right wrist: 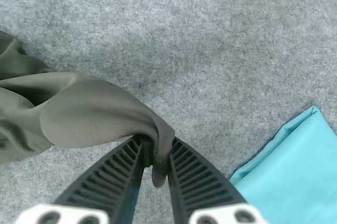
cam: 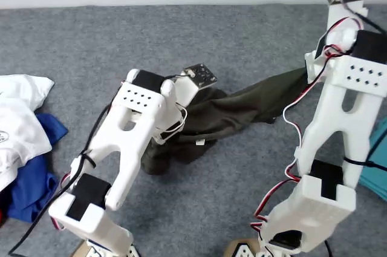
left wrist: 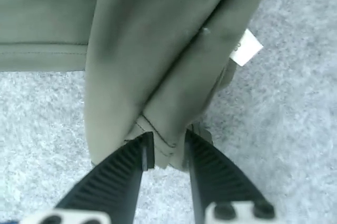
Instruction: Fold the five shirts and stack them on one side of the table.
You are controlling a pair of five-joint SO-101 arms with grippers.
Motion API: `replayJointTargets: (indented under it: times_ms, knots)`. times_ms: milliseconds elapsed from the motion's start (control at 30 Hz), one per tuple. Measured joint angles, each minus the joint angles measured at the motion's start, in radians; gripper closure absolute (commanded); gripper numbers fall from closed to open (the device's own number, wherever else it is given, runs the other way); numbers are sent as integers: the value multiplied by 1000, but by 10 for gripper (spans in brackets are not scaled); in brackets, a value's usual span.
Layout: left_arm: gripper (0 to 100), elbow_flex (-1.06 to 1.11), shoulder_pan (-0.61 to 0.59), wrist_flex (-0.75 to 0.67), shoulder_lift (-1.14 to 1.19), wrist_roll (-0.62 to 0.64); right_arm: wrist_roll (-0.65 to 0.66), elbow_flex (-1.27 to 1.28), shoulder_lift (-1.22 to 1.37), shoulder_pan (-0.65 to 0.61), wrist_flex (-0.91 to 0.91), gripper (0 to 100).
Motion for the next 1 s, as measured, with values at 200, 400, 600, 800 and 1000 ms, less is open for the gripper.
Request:
replayJointTargets:
  times_ms: [200,400,600,800,1000]
  knots:
    - [896,40,-32,-69,0,-2,0,0,0,0,0,988]
    - [896,40,-77,-91,0,-8,0,0,0,0,0,988]
    - [897,44,-77,-91,0,-23,0,0,0,0,0,988]
    - [897,83,-63,-89,0,-26,0,0,0,0,0,988]
    - [897,114,-40,-94,0,-28,0,0,0,0,0,988]
